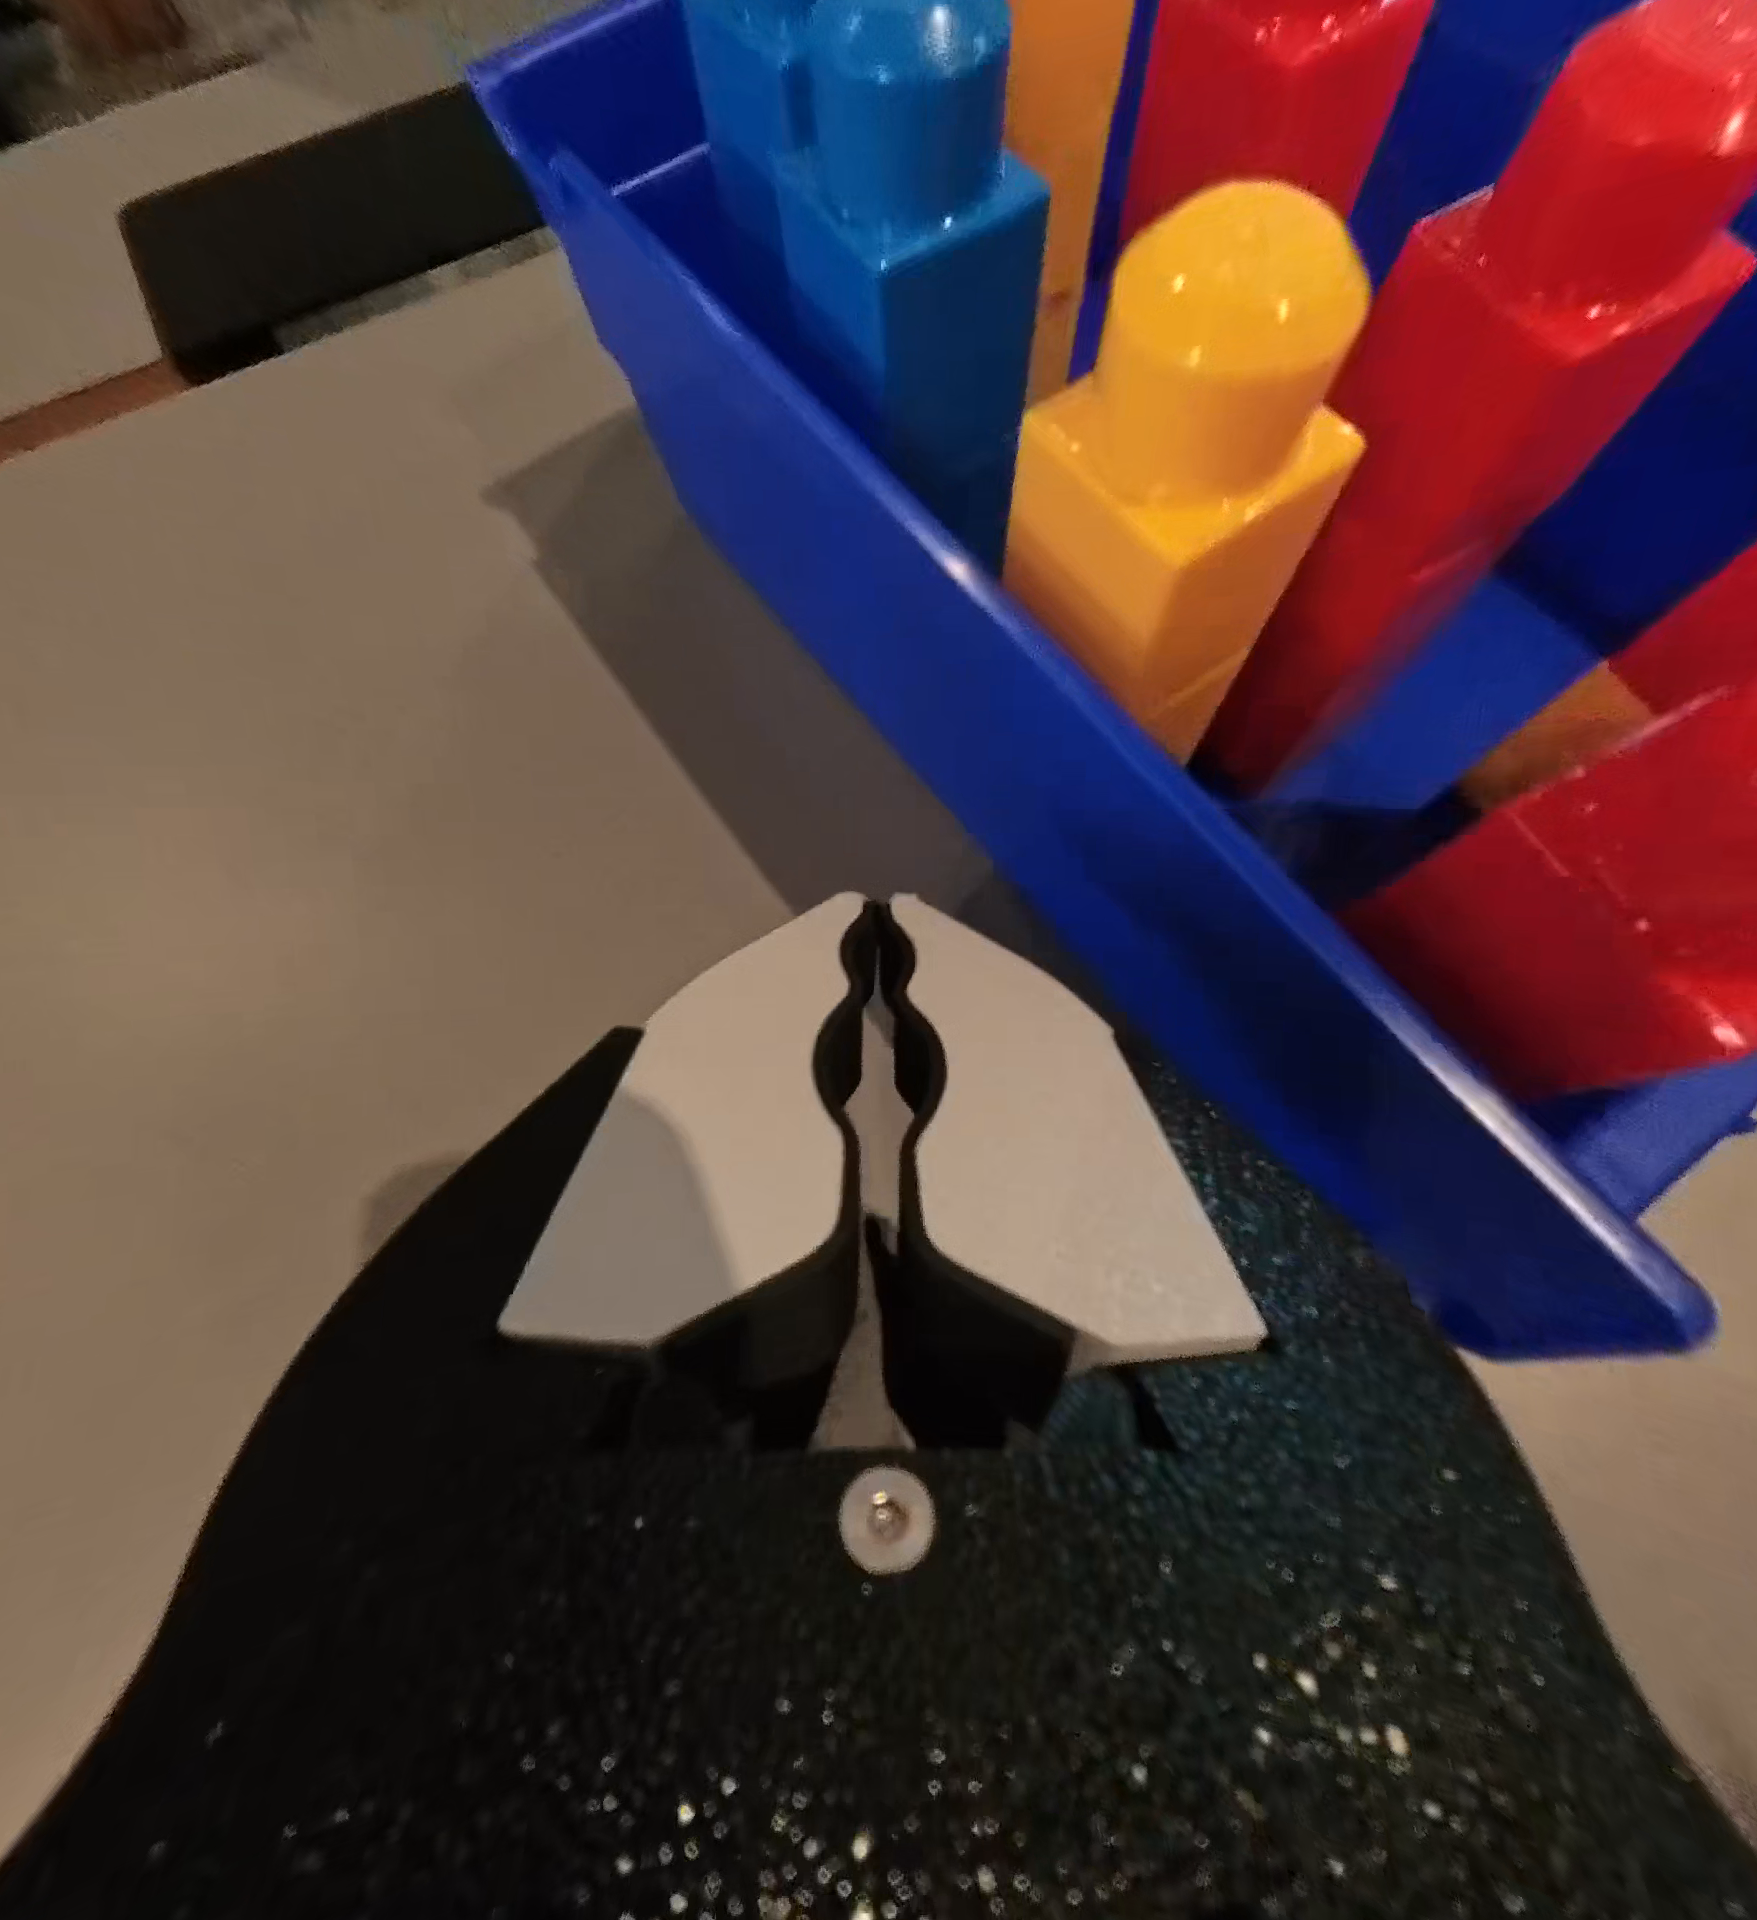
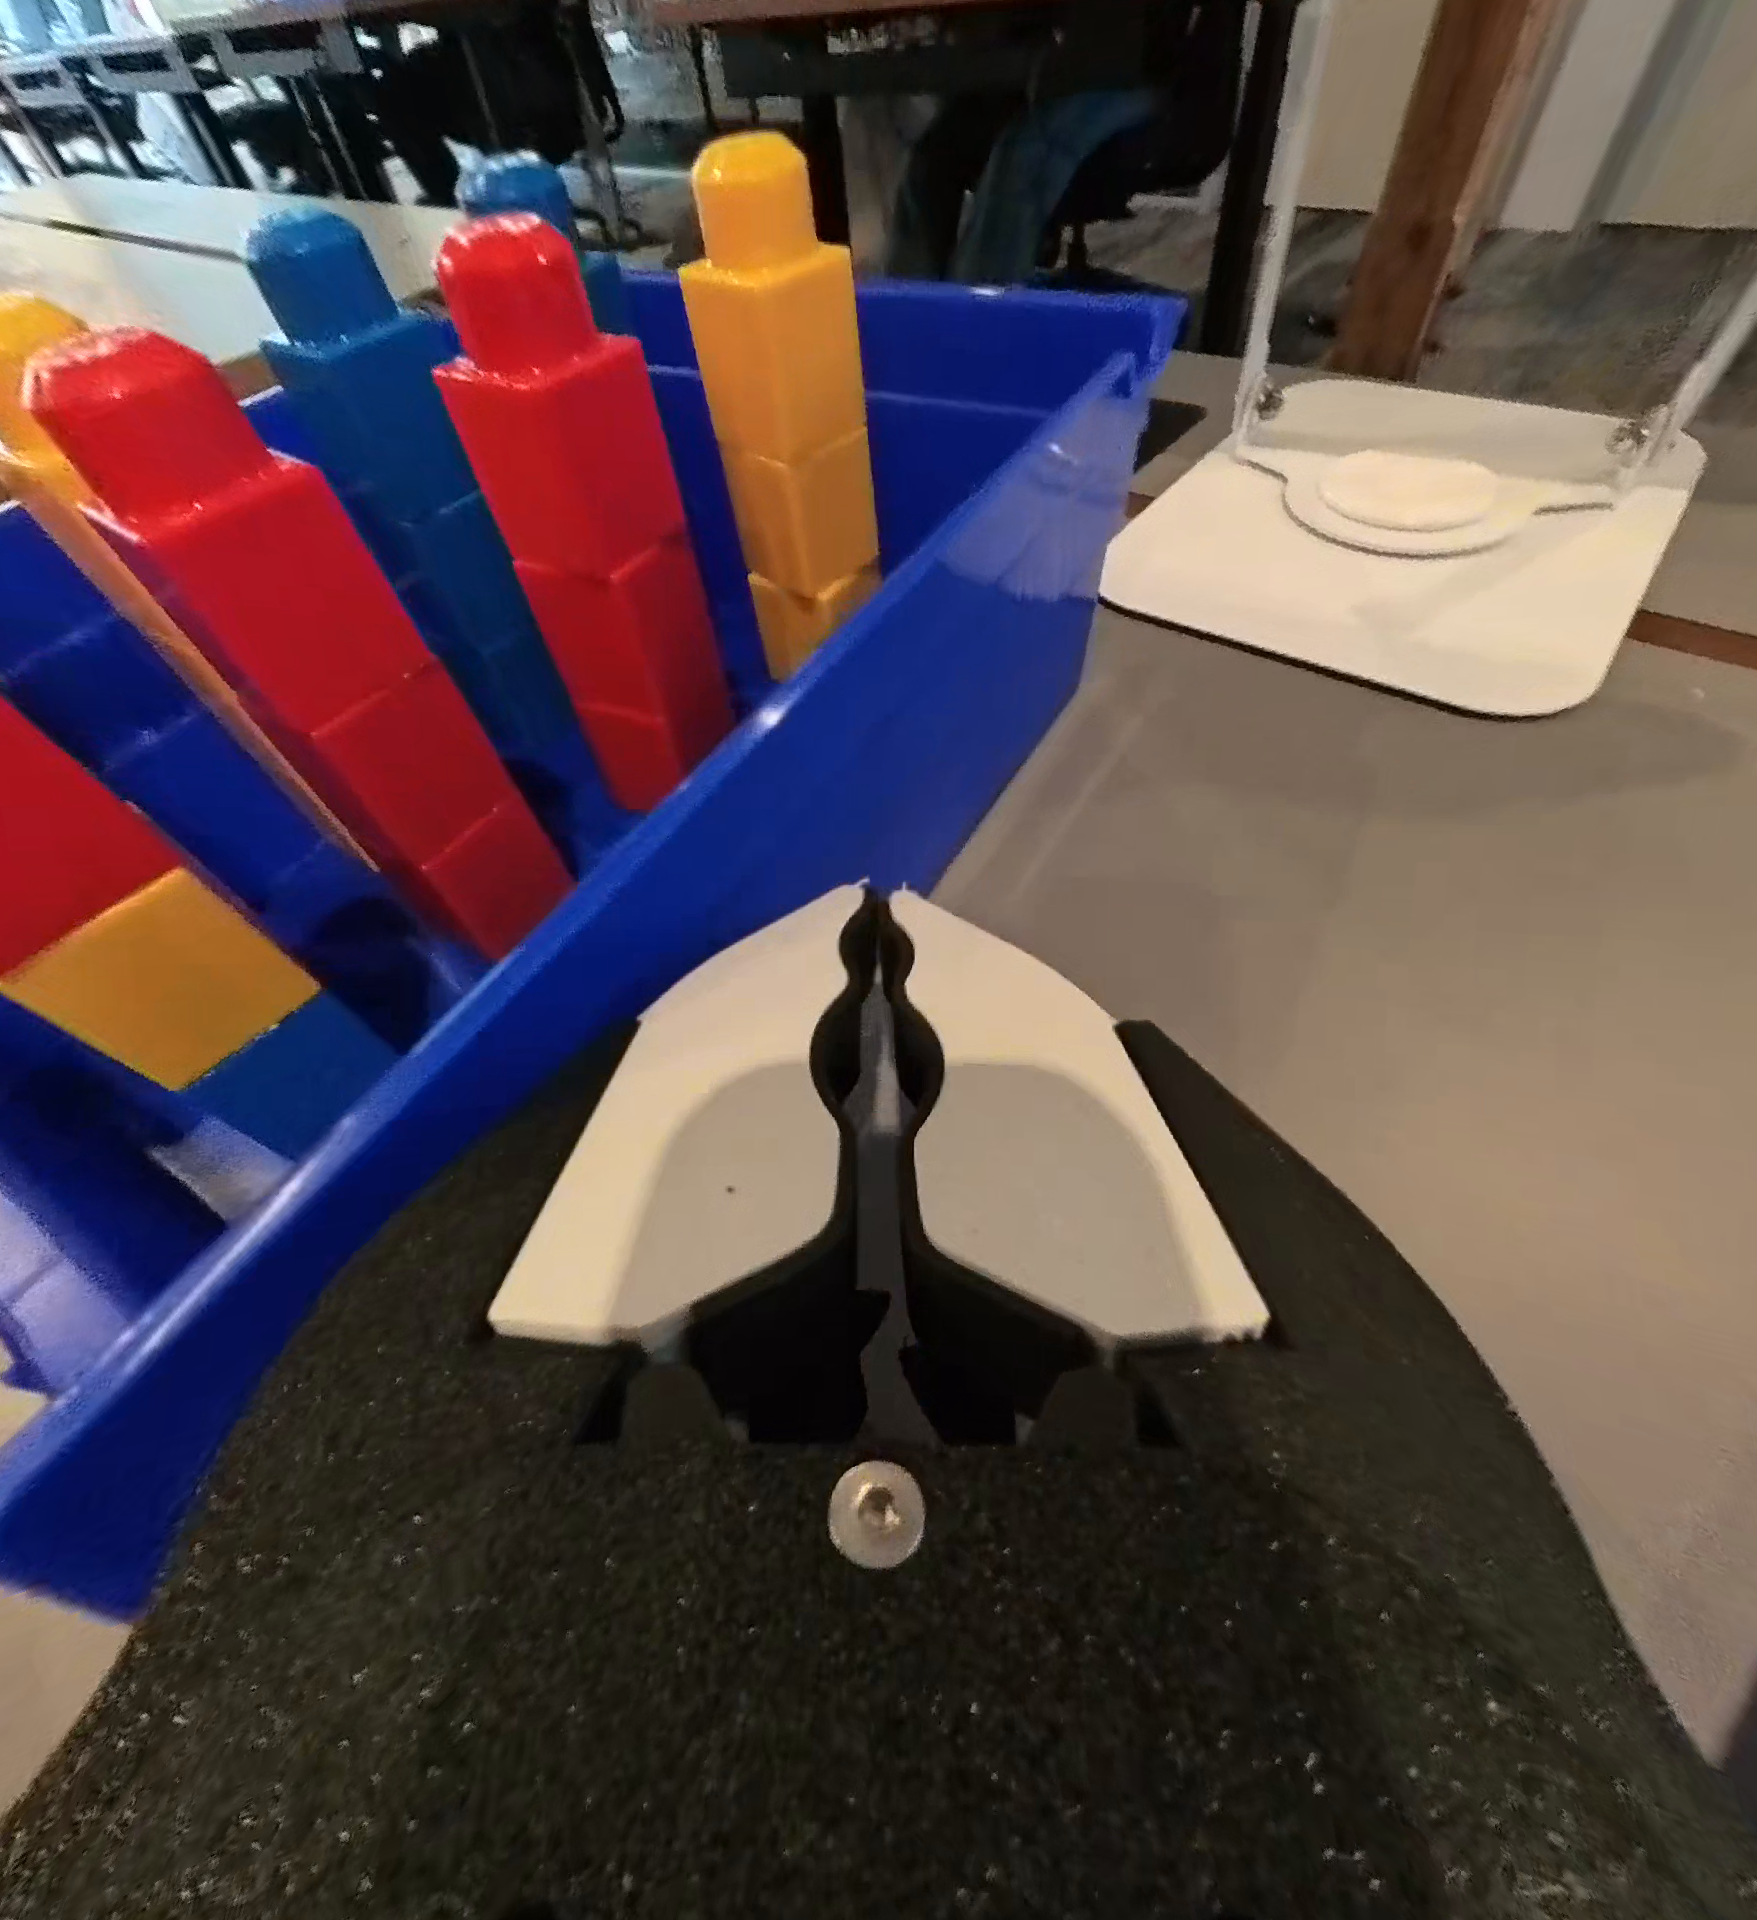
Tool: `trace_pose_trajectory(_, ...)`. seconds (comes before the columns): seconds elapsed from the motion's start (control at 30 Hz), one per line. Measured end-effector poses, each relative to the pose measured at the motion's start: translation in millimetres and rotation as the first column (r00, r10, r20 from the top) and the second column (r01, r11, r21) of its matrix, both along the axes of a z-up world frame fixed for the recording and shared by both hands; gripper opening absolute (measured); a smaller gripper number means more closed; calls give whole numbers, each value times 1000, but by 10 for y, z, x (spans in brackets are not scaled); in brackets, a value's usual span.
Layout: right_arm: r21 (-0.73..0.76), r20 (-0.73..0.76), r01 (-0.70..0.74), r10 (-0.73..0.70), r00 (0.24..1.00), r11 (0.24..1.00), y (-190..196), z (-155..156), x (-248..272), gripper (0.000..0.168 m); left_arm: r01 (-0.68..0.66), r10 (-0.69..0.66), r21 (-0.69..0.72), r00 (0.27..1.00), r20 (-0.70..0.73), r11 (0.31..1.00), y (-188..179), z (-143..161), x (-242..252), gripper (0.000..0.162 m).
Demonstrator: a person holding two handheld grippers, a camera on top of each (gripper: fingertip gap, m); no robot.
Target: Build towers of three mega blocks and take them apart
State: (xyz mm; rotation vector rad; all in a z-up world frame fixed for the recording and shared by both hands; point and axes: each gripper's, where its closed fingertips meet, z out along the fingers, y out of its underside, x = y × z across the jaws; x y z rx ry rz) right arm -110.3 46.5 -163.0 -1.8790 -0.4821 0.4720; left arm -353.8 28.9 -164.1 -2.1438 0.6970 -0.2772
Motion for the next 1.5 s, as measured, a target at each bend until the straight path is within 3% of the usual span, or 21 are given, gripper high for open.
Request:
trace_pose_trajectory(0.23,25,7,-41,41,999,999,9,12,-92,0,92,-92,-7,996,14,996,127,-50,140,0)
trace_pose_trajectory(0.5,41,37,-103,101,994,994,50,33,-388,0,71,-72,19,996,43,997,111,-44,-33,0)
trace_pose_trajectory(0.77,49,49,-175,172,984,983,152,32,-884,0,-26,24,31,999,46,999,126,-11,-570,0)
trace_pose_trajectory(1.5,97,114,-355,344,932,930,310,39,-2524,0,-320,322,43,923,-209,946,164,-12,-2454,0)
